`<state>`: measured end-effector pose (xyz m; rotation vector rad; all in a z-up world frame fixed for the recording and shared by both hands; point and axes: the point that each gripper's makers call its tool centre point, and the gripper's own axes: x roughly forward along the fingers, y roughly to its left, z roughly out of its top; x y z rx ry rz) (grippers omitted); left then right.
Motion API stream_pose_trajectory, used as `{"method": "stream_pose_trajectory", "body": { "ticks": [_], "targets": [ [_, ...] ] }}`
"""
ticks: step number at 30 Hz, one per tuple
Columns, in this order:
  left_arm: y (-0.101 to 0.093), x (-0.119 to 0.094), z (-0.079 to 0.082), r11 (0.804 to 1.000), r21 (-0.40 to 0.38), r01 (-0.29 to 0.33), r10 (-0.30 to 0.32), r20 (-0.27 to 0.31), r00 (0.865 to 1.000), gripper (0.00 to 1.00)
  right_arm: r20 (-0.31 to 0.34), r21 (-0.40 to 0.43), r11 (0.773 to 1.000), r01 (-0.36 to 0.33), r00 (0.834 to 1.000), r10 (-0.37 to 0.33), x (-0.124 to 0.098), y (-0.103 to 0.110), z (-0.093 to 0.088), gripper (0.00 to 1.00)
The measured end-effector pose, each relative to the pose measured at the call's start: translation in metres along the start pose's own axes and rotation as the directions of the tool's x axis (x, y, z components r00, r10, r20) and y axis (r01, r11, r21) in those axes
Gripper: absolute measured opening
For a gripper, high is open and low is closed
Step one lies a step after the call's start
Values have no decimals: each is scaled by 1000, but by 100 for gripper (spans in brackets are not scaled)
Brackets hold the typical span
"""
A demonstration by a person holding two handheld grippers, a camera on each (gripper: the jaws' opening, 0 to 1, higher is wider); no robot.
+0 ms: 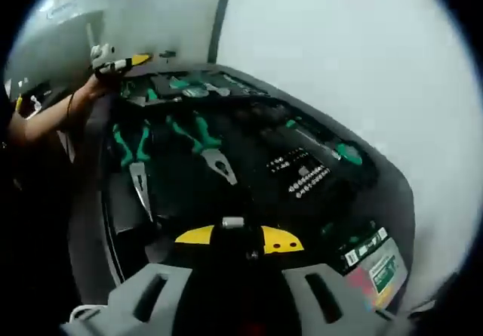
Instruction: Pick up the tools and put them into their designated positions in the toolbox.
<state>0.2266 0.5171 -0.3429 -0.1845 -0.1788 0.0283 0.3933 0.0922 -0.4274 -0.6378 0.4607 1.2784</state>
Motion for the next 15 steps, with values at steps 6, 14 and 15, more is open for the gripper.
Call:
{"method": "stream_pose_trajectory", "body": {
  "ticks": [6, 14, 15],
  "targets": [
    [6, 3, -5, 1000, 17, -15, 15, -26, 1000, 14, 31, -123, 992, -36, 999, 40, -7, 12, 14, 12],
    [3, 2, -12, 999, 37, -28, 30, -61, 998, 14, -19, -149, 986, -70, 998, 67, -18, 21, 11, 7],
    [4, 2, -12, 999, 39, -29, 31, -63, 998, 14, -39, -202, 976, -84, 996, 78, -19, 24, 9, 8]
  ]
}}
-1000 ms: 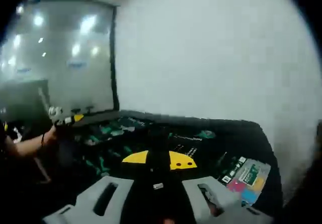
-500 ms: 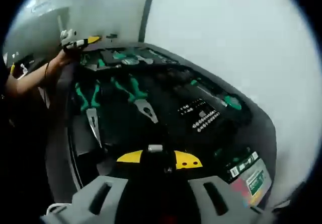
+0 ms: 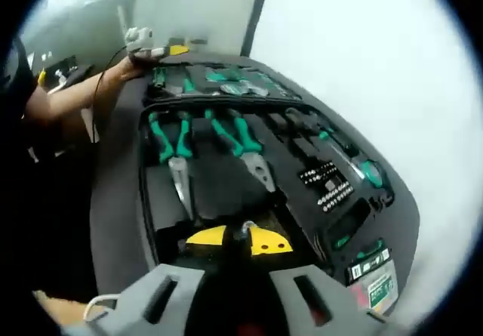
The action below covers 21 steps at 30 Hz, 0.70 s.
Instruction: Pick up the tools and put them into their designated positions in the toolbox.
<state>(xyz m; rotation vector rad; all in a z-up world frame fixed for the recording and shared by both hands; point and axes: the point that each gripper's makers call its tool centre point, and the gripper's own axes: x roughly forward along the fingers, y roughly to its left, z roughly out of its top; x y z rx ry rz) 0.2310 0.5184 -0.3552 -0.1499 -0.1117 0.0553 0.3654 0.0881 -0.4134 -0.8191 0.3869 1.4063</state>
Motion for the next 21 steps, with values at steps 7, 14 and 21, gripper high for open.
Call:
{"method": "stream_pose_trajectory", "body": {
  "ticks": [7, 14, 21],
  "targets": [
    [-1, -1, -1, 1000, 5, -6, 6, -6, 1000, 14, -98, -91, 995, 52, 993, -60, 2, -3, -6, 8],
    [0, 0, -2, 1000, 10, -7, 7, -13, 1000, 14, -186, -35, 999, 34, 982, -40, 8, 0, -9, 1],
    [2, 2, -5, 1000, 16, -9, 9, -24, 1000, 14, -138, -56, 998, 41, 989, -49, -7, -7, 20, 1]
  ]
}}
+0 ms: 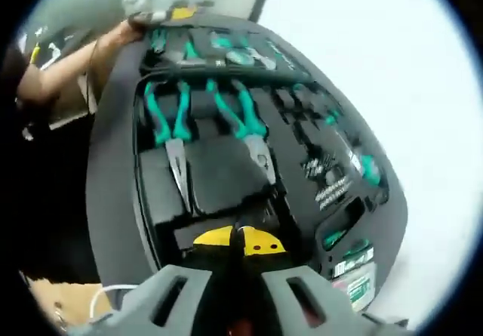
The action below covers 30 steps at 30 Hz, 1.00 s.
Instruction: Pick up the tools and put them into their designated positions in the toolbox.
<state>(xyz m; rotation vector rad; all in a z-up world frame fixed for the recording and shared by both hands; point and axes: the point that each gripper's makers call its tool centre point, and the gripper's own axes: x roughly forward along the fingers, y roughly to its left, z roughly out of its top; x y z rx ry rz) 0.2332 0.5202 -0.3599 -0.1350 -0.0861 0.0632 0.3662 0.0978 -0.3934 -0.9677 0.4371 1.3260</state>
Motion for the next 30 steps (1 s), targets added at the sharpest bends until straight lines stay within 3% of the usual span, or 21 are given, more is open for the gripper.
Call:
{"method": "stream_pose_trajectory", "body": {
  "ticks": [4, 6, 7, 9, 10, 11, 12, 13, 14, 16, 18, 21, 25, 27, 28, 30],
  "targets": [
    [0, 0, 0, 1000, 5, -4, 4, -2, 1000, 14, 146, -102, 995, 22, 989, -7, -23, -12, 77, 1],
    [1, 0, 1, 1000, 3, -6, 6, 3, 1000, 14, 253, -181, 980, 84, 967, -36, -24, -27, 131, 1],
    [2, 0, 1, 1000, 2, -7, 7, 5, 1000, 14, 300, -178, 980, 88, 954, -31, -22, -32, 149, 1],
    [2, -1, 1, 1000, 4, -9, 9, 6, 1000, 14, 374, -250, 963, 101, 928, -1, -16, -34, 181, 1],
    [1, 0, 1, 1000, 6, -8, 8, 5, 1000, 13, 380, -247, 964, 97, 925, 4, -8, -39, 195, 1],
    [-1, 0, 0, 1000, 8, -3, 3, -1, 1000, 13, 370, -293, 948, 122, 929, -6, -2, -41, 204, 1],
    [-2, 0, 0, 1000, 11, -1, 1, -3, 1000, 13, 334, -368, 914, 170, 942, -41, 9, -50, 214, 1],
    [-3, 0, 0, 1000, 16, -1, 1, -4, 1000, 13, 317, -397, 900, 181, 947, -50, 16, -53, 221, 1],
    [-4, 0, 0, 1000, 24, -1, 1, -3, 1000, 13, 290, -426, 892, 150, 957, -22, 30, -52, 231, 1],
    [-8, -3, 1, 1000, 28, 0, 0, -2, 1000, 13, 275, -457, 885, 94, 960, 41, 49, -45, 252, 1],
    [-12, -7, 4, 1000, 21, -4, 4, 12, 1000, 13, 252, -481, 872, 92, 967, 37, 66, -48, 270, 1],
    [-12, -11, 10, 1000, -7, -2, 2, 42, 999, 13, 219, -549, 827, 120, 976, 4, 90, -57, 294, 1],
    [-13, -13, 14, 1000, -10, -8, 9, 62, 998, 13, 161, -564, 825, 30, 984, 74, 124, -47, 316, 1],
    [-15, -14, 15, 1000, -13, -8, 9, 64, 998, 13, 101, -587, 809, -26, 989, 105, 140, -42, 322, 1],
    [-16, -15, 15, 1000, -15, -6, 7, 65, 998, 13, 100, -590, 807, -23, 990, 101, 146, -43, 328, 1],
    [-14, -14, 15, 1000, -19, -6, 8, 65, 998, 13, 32, -585, 807, -82, 992, 124, 163, -42, 329, 1]
  ]
}}
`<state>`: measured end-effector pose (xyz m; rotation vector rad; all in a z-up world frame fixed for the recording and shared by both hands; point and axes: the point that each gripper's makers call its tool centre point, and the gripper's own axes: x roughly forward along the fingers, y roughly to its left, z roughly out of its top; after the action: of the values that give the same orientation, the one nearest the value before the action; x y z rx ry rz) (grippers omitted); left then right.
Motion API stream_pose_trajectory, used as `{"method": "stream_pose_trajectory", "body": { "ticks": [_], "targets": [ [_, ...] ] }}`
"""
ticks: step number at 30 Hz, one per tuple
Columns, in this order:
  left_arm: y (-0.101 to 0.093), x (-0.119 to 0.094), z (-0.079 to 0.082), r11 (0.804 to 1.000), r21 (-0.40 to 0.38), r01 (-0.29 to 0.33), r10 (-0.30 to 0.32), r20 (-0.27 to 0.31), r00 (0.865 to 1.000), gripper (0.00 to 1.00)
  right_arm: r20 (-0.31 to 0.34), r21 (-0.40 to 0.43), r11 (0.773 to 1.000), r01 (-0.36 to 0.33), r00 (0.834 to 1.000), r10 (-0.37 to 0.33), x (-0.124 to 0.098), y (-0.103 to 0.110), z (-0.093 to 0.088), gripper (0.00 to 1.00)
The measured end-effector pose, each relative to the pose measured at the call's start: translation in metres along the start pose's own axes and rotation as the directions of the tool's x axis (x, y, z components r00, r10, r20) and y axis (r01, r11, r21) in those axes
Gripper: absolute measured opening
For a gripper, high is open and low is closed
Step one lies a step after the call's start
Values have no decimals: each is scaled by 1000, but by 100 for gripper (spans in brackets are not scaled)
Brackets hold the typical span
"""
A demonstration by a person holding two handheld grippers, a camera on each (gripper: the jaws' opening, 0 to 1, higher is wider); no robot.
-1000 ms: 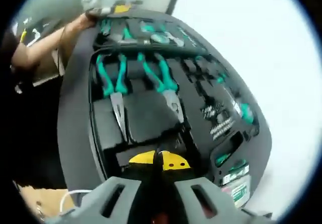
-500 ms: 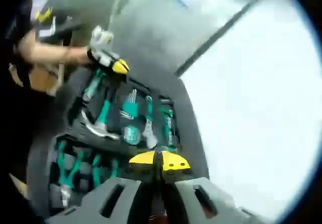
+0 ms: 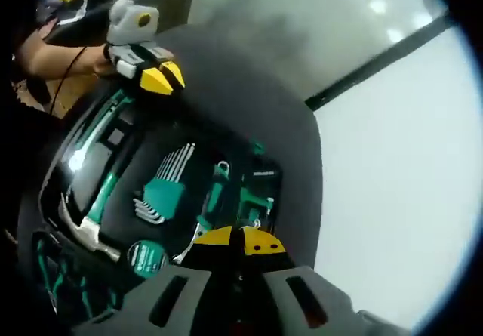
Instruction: Pick up the tools and put them into their designated positions in the toolbox.
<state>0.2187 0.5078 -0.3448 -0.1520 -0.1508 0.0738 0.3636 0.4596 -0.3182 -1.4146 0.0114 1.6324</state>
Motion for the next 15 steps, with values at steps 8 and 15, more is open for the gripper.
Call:
{"method": "stream_pose_trajectory", "body": {
  "ticks": [8, 15],
  "targets": [
    [5, 6, 1, 1000, 1, 21, -21, 7, 1000, 13, -165, -49, 988, -147, 977, 137, 66, -14, -25, 1],
    [13, 11, -4, 999, 29, 13, -13, -14, 1000, 13, -162, 76, 975, -207, 963, 217, 99, -25, -33, 1]
  ]
}}
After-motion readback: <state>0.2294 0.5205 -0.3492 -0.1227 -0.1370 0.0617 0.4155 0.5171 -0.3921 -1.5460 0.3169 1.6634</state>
